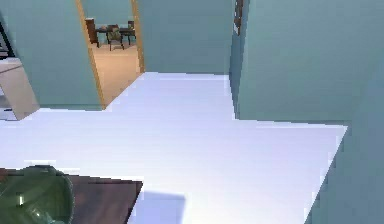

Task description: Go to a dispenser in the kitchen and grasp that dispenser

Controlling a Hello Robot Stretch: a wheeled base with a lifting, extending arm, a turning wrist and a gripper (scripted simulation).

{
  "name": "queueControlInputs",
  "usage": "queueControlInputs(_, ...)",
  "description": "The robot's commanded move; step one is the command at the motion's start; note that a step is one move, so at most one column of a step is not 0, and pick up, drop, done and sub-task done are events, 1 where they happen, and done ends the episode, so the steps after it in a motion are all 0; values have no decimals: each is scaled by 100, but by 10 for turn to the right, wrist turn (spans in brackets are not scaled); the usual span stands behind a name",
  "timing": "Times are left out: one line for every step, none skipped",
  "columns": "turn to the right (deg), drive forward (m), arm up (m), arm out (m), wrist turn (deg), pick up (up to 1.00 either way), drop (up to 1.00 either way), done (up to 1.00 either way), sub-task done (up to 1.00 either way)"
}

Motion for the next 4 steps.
queueControlInputs(30,0,0,0,0,0,0,0,0)
queueControlInputs(0,70,0,0,0,0,0,0,0)
queueControlInputs(-300,0,0,0,0,0,0,0,0)
queueControlInputs(0,100,0,0,0,0,0,0,0)
